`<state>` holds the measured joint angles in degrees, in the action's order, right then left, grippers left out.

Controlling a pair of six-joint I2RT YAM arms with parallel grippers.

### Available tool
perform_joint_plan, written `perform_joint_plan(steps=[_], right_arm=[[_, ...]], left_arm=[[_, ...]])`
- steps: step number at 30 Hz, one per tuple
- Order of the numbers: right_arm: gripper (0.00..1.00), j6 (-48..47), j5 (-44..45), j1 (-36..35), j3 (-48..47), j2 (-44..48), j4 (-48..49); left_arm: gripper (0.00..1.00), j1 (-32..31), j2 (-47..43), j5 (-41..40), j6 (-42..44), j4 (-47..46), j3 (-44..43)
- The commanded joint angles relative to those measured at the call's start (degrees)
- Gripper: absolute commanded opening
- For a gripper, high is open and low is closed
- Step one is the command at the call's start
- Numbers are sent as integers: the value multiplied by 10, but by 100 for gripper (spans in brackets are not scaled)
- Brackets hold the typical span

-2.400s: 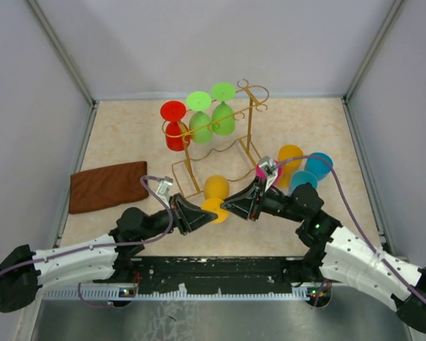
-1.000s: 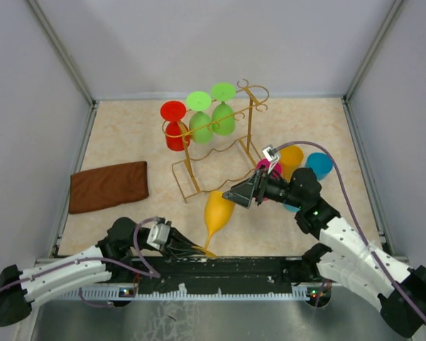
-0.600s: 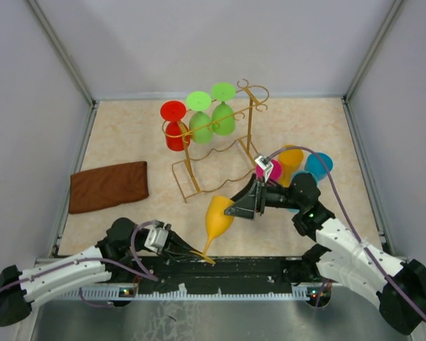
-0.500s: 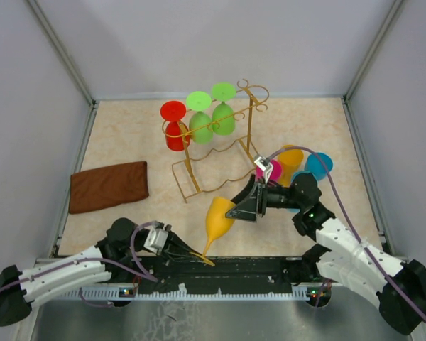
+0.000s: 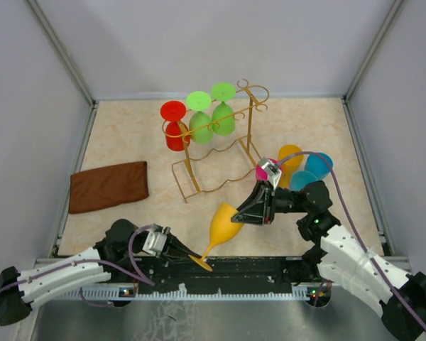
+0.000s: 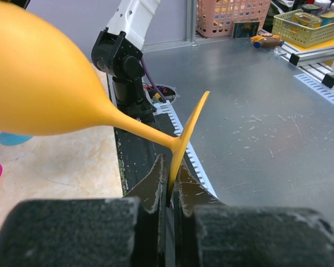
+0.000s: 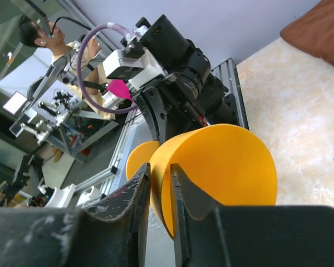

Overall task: Take the wine glass off the wine glass rack
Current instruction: Place the wine glass at the center of the board.

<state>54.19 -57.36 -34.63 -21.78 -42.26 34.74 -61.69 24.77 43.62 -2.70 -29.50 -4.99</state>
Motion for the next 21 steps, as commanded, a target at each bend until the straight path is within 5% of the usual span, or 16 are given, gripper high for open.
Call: perform_joint_plan(steps=[1,3,15,21], right_arm=[[13,11,-55,-3,-3,35,53],[0,11,-54,-4,-2,41,54],[0,-38,-13,-4,-19,37,-21],[0,-130,49,-6,-58,49,-174]], left_arm=[[0,7,5,-88,-1,28,-5],[0,7,11,-96,-6,33,-7],[12,7,54,-109,-35,20,-26],[32,7,43,-194,-46,177,-86]])
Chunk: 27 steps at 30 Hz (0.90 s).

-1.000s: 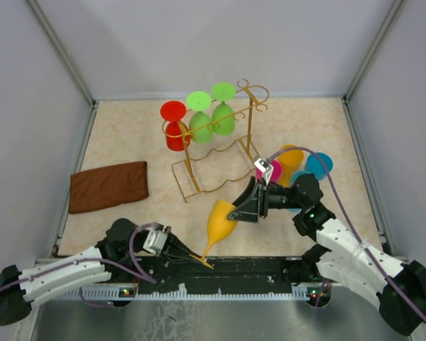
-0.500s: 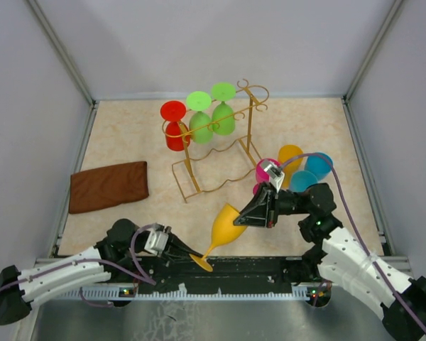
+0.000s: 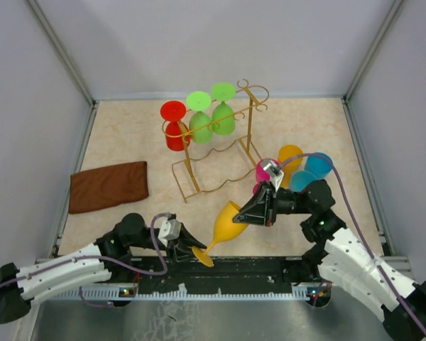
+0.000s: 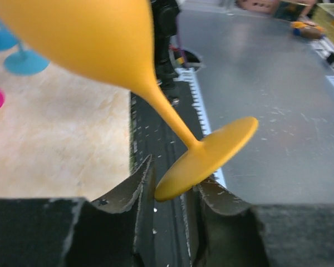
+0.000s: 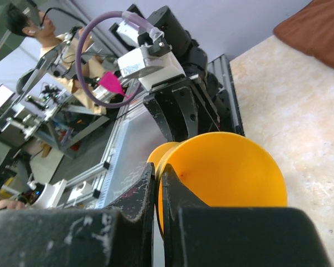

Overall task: Take the wine glass off the wine glass rack
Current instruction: Place the wine glass at the center of the board.

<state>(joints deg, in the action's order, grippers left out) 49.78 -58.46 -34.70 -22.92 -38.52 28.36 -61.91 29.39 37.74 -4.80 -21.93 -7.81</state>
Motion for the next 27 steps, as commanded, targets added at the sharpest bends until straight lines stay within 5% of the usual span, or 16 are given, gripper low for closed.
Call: perform_joint_plan(steps=[1,7,14,16,17,18,27], right_arm=[[0,-102,76,-7,-54,14,-139],[0,-149,124,-22,-87,20,-224],[0,-189,215,-57,-108,27,-286],[0,-196,227,-63,-112,26,-296],[0,-198,232,-64,-113,26,-299],[0,-199,236,-66,-114,25,-300],[0,-220,336,-85,-139,14,-375]], left_arm=[[34,9,-8,-149,-25,117,-64],[55,9,-36,-173,-32,133,-64],[65,9,-63,-212,-28,188,-70],[76,10,-74,-218,-36,200,-71],[96,9,-78,-223,-40,205,-73],[99,9,-82,-226,-43,210,-75],[99,9,-102,-294,-58,252,-92]])
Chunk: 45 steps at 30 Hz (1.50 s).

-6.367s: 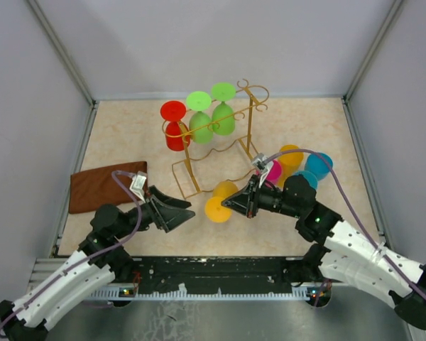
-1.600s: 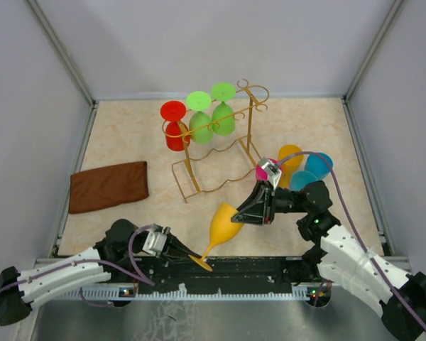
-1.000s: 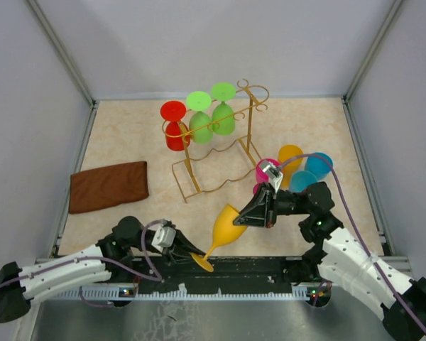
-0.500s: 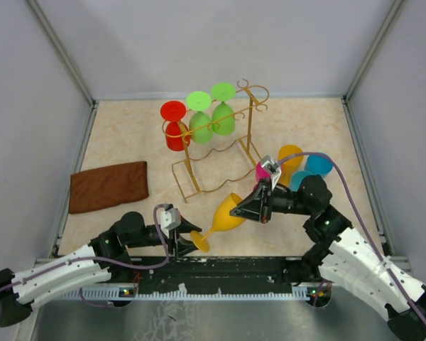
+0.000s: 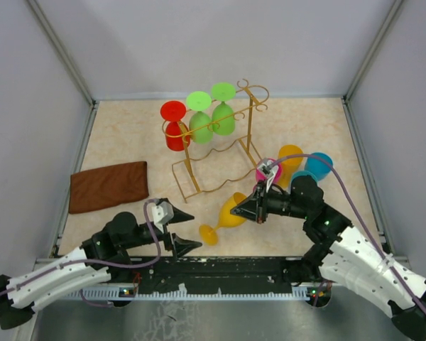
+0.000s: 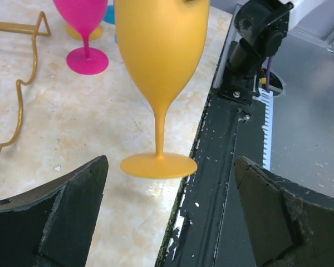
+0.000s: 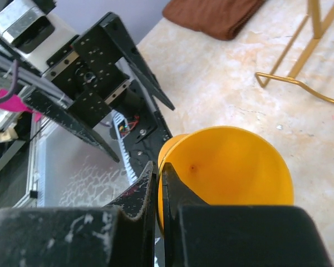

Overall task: Take the wine glass off the wine glass rack
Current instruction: Place the wine glass at the center of the board.

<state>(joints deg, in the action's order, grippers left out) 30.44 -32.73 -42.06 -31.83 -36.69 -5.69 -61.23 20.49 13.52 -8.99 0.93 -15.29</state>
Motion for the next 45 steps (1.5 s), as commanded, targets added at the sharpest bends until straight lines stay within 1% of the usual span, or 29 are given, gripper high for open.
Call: perform_joint_plan(steps=[1,2,4,6,8,10,12,16,21,27,29,34,40,43,45], right_arm=[[0,-33,104,-14,-56,-10,-54],[0,-40,132,-17,-64,-15,-75],[0,-55,180,-28,-78,-31,-110],[0,-72,241,-51,-93,-46,-138],[0,-82,336,-85,-106,-64,-163],[0,-104,409,-120,-117,-91,-185],[0,-117,444,-139,-123,-115,-191],[0,-122,479,-156,-135,-159,-195],[0,-124,484,-156,-137,-186,-189],[0,-126,507,-156,-129,-196,-177],[0,-126,508,-156,-126,-199,-173],[0,-124,532,-156,-143,-233,-210],[0,-127,524,-156,-160,-264,-221],[4,-128,536,-156,-160,-265,-219],[5,-130,546,-156,-157,-264,-216]], left_arm=[[99,3,-16,-86,-29,29,-16],[99,2,-18,-131,-61,40,-16],[99,2,-24,-213,-93,62,-17],[99,3,-32,-248,-103,71,-20],[99,2,-43,-270,-118,68,-19],[99,3,-54,-305,-145,66,-16],[99,2,-65,-351,-191,79,-16],[99,2,-90,-407,-235,114,-23],[99,2,-115,-424,-272,154,-34],[99,2,-109,-406,-270,167,-39],[99,2,-102,-399,-268,163,-39],[99,2,-66,-364,-254,145,-54],[99,2,-22,-363,-260,158,-72],[99,2,-10,-355,-259,159,-77],[99,3,-5,-355,-258,157,-80]])
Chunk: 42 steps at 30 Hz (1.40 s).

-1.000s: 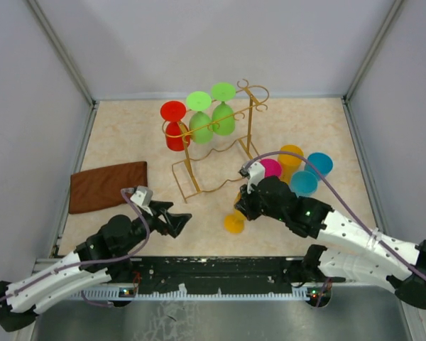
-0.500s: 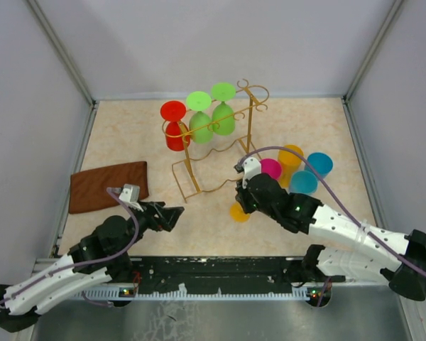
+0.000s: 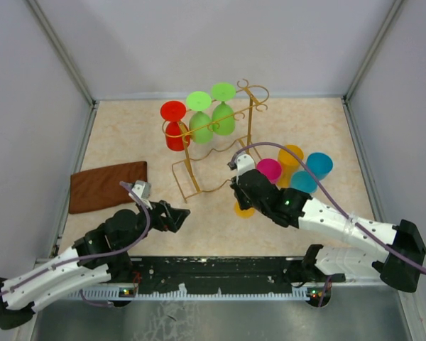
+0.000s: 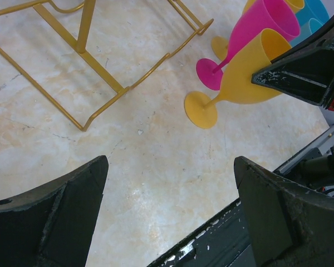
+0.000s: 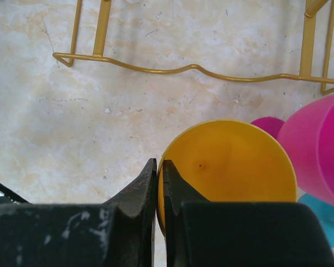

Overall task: Take the wine glass off the wine glass rack
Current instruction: Place the wine glass at the center of the board.

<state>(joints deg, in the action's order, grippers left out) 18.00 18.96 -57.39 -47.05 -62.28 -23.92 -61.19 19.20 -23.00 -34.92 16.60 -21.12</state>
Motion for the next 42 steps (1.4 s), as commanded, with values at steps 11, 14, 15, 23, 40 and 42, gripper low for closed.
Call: perform_joint_plan(steps=[11,14,15,23,40,42], right_arm=[[5,-10,35,-3,4,2,-17],[7,-10,43,-3,5,3,-14],[8,-10,44,-3,5,4,-13],[12,-8,42,-3,7,11,-10],[30,6,17,-3,23,67,29],[31,8,17,-3,26,75,33]], left_arm=[[99,2,4,3,5,0,-30],[99,2,6,2,5,1,-31],[99,2,5,2,5,1,-31],[99,2,11,4,1,-2,-28],[100,2,33,18,-22,-19,-24],[99,2,37,20,-25,-22,-20]])
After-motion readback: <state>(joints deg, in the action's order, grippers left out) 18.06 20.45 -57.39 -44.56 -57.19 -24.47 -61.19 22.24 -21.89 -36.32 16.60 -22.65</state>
